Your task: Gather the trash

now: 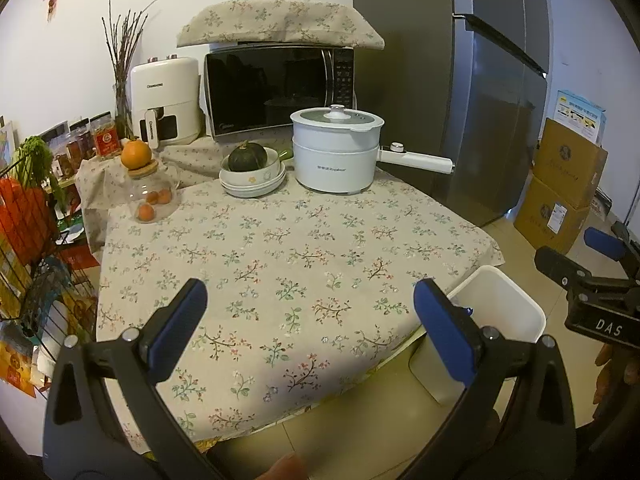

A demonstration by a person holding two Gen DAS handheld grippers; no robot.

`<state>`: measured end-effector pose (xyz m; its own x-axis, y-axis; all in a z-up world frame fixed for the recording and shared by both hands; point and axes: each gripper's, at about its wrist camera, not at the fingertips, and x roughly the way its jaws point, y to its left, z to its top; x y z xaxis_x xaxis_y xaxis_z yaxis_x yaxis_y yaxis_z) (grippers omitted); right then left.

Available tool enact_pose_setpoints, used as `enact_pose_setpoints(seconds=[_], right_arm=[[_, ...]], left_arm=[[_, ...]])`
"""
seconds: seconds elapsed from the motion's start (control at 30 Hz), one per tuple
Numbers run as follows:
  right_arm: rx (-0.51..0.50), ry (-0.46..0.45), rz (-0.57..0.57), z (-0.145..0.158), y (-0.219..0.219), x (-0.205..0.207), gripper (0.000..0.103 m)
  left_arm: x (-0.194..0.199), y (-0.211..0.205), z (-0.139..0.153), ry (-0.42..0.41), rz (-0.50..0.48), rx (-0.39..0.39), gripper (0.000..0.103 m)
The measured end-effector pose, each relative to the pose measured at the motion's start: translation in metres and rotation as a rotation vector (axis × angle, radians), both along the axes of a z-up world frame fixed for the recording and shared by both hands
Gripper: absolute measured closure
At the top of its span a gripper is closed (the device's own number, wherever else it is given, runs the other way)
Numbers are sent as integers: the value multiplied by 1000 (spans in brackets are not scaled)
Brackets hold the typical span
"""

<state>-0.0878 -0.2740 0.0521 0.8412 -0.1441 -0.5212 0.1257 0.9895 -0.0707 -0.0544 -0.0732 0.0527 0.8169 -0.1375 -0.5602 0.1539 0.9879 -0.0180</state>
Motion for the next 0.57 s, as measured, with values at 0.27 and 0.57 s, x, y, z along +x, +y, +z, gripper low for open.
enact_pose_setpoints(seconds=[0.27, 0.57], right_arm=[[-4, 7, 2, -3, 3, 4, 0], [-3, 30, 20, -12, 17, 25, 0]], left_arm=[[2, 3, 0, 11, 3, -9, 0], [32, 18, -18, 111, 3, -36, 0]])
